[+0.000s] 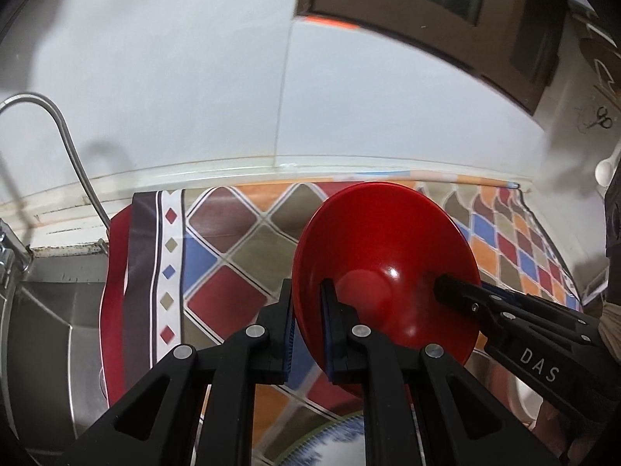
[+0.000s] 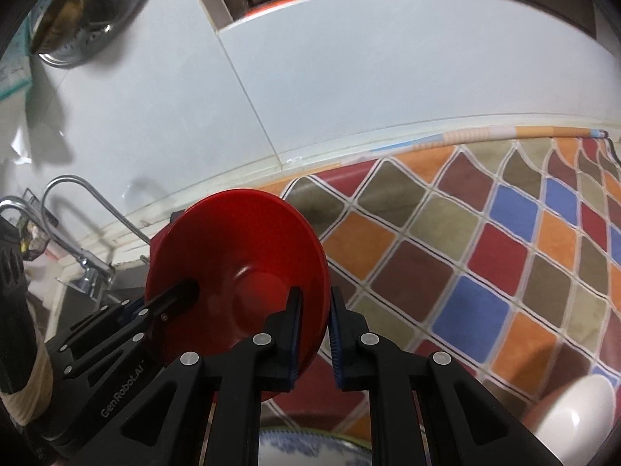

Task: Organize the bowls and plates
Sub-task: 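Carry the red bowl with both tools over the white bowl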

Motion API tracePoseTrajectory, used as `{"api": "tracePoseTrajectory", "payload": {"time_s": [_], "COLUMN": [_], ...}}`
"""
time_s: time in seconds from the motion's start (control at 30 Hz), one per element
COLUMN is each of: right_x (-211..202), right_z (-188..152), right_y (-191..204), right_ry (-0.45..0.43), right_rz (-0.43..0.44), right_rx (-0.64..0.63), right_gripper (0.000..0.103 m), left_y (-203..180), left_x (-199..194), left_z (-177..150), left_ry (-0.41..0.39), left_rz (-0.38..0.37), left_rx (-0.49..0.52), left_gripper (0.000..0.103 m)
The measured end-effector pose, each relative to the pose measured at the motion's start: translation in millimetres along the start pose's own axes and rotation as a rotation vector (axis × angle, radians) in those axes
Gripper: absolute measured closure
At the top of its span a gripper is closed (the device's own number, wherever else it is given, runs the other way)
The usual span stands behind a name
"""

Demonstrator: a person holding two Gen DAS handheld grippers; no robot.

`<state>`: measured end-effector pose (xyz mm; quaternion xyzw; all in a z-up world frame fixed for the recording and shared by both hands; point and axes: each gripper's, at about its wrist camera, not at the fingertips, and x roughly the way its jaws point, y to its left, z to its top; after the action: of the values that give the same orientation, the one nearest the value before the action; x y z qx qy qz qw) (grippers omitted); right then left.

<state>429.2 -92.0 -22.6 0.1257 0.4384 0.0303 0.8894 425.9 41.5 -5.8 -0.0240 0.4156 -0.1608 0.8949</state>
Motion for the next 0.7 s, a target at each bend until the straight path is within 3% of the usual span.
{"api": "tracePoseTrajectory", "payload": {"time_s": [0.37, 0.7], "right_x": [-70, -116], "right_z": [-24, -46], "right_y": [-38, -77], "right_ry": [-0.078, -0.109], "right_rz": [0.011, -0.017], "right_rx": [0.01, 0.022], "right_gripper": [0.089, 0.089], "left_y": [-61, -117], "left_x": [-43, -55], "left_z": [-25, -41], "left_ry": [-0.036, -0.033], "left_rz": [-0.035, -0.091], "left_rx": [0.039, 0.059], "left_gripper": [0.088, 0.088]}}
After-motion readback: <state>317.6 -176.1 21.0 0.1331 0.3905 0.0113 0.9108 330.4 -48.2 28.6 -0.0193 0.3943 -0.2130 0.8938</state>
